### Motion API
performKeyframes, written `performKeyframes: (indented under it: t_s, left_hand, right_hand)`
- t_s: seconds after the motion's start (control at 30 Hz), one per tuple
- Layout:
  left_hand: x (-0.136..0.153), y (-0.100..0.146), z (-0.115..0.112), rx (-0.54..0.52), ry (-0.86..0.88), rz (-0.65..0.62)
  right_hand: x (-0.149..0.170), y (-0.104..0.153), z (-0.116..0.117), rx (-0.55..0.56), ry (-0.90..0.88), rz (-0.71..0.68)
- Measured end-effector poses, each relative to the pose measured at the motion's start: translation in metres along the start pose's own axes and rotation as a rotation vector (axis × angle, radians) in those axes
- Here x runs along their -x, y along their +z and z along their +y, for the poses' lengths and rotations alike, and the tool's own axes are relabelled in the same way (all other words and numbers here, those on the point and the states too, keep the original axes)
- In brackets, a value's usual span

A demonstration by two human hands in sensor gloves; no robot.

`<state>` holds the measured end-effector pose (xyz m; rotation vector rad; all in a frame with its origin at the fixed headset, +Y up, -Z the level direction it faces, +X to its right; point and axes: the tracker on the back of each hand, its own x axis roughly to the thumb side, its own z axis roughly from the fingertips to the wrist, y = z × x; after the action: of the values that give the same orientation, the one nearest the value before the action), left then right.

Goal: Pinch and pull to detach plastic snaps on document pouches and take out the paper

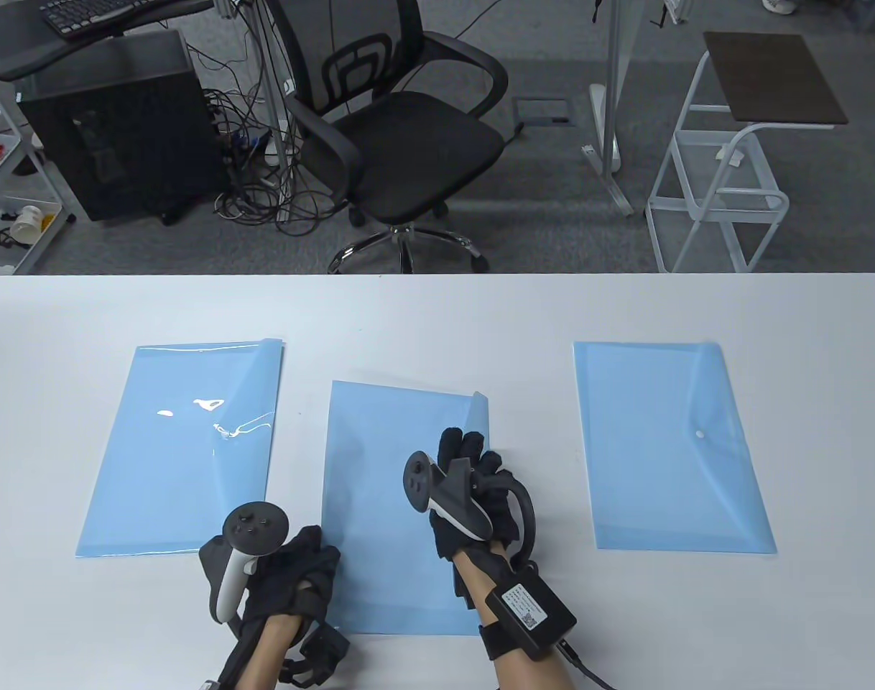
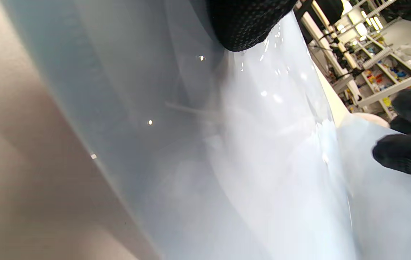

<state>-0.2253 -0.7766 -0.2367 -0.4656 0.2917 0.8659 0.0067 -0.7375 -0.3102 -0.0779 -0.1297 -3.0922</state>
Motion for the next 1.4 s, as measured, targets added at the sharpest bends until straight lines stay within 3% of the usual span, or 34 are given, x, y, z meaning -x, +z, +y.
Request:
performKeyframes:
  t_s: [0.17, 0.4, 0.57, 0.63, 0.77, 1.13, 1.27, 1.4]
  left_hand:
    - [0.001, 0.0, 0.001, 0.012, 0.021, 0.001]
    - [0.001, 0.0, 0.001, 0.011, 0.023, -0.001]
    - [0.002, 0.001, 0.001, 0.007, 0.026, 0.0]
    - [0.002, 0.001, 0.001, 0.005, 0.028, 0.0]
    - [0.002, 0.001, 0.001, 0.001, 0.028, 0.001]
    - [0.003, 0.002, 0.001, 0.001, 0.035, 0.0]
    - [0.005, 0.002, 0.002, 0.034, 0.085, 0.001]
    - [0.011, -0.001, 0.004, 0.078, 0.199, -0.005]
  right_hand:
    - [0.012, 0.014, -0.009, 0.031, 0.157, -0.071]
    - [0.023, 0.032, -0.004, 0.07, 0.45, -0.201]
    - [0.032, 0.04, 0.006, 0.081, 0.497, -0.303]
    - [0.04, 0.041, 0.008, 0.076, 0.416, -0.336]
    - [0.06, 0.039, 0.009, 0.025, 0.122, -0.258]
    - [0.087, 0.036, 0.003, -0.201, -0.551, 0.085]
    - [0.085, 0.032, 0.015, -0.229, -0.609, 0.131]
    - [0.082, 0.027, 0.028, -0.194, -0.53, 0.131]
